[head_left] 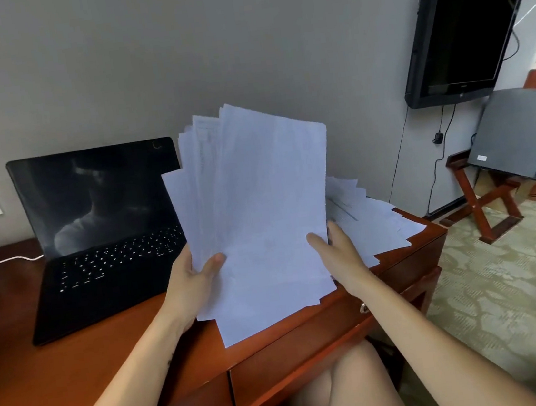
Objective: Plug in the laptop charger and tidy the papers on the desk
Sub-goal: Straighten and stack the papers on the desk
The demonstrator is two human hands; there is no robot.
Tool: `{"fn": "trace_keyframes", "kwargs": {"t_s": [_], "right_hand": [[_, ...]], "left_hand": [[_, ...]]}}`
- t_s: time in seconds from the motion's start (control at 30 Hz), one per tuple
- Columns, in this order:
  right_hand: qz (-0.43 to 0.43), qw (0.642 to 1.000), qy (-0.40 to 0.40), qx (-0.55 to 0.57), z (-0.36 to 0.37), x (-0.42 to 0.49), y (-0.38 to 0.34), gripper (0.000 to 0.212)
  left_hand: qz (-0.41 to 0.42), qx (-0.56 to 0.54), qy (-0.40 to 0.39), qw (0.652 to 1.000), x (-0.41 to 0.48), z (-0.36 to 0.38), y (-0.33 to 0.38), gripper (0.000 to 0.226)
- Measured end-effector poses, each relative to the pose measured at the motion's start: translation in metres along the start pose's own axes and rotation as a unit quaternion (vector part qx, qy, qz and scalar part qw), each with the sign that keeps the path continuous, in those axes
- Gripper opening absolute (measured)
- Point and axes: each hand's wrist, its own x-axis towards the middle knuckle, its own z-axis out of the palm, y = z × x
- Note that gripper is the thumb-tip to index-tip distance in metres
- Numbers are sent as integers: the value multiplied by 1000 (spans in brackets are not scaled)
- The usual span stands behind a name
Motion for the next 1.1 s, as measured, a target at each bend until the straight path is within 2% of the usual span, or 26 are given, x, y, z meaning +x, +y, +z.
{"fn": "trace_keyframes", "kwargs": {"t_s": [0.13, 0.23, 0.33, 0.43, 0.6, 0.7, 0.8, 0.9, 1.03, 1.1], "right_hand": [[-50, 997, -26, 53, 4, 12, -32, 33], [-108, 991, 13, 75, 15, 11, -54, 36], [-137, 982, 65, 112, 31, 5, -63, 35], [-136, 980, 73, 125, 45, -4, -56, 35], [-113, 985, 34, 127, 53, -16, -38, 43], [-102, 985, 27, 137, 57, -18, -37, 42], [-116, 983, 35, 141, 63, -21, -38, 42], [-138, 980, 47, 134, 65, -24, -40, 46], [-165, 978, 49, 119, 66, -23, -47, 51], [-158, 980, 40, 117, 65, -22, -48, 54]], "left_hand": [[86, 25, 11, 996, 7, -3, 27, 32], [153, 45, 18, 987, 17, -5, 48, 31], [186, 44, 52, 980, 26, -7, 53, 30], [170, 47, 86, 981, 24, -13, 34, 32], [144, 38, 110, 983, 4, -23, 4, 40], [168, 50, 134, 975, -4, -25, -2, 43], [195, 70, 154, 966, -7, -26, -8, 36], [225, 96, 180, 953, -9, -24, -10, 52], [219, 89, 196, 952, -5, -20, 4, 28], [202, 76, 190, 958, -2, -21, 6, 39]]}}
